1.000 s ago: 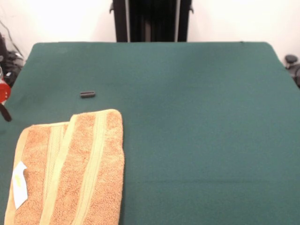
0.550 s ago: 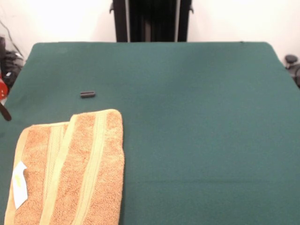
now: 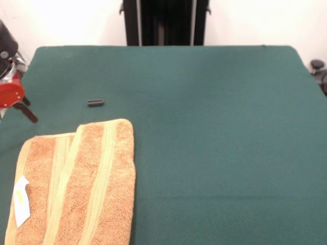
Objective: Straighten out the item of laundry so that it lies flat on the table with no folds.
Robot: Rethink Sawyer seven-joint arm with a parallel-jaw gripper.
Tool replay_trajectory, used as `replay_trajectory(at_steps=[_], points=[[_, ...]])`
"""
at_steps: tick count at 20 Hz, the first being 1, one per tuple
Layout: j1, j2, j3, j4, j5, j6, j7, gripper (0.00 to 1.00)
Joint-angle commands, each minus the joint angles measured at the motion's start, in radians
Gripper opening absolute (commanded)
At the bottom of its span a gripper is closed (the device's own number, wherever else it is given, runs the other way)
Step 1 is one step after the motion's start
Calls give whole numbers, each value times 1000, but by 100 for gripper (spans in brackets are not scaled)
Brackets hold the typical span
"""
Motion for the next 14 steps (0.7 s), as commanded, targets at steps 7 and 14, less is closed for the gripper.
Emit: replay_trajectory(at_steps=[7,14], points=[[42,77,14,186,100,25,286,100],[34,74,30,210,93,-101,250,100]])
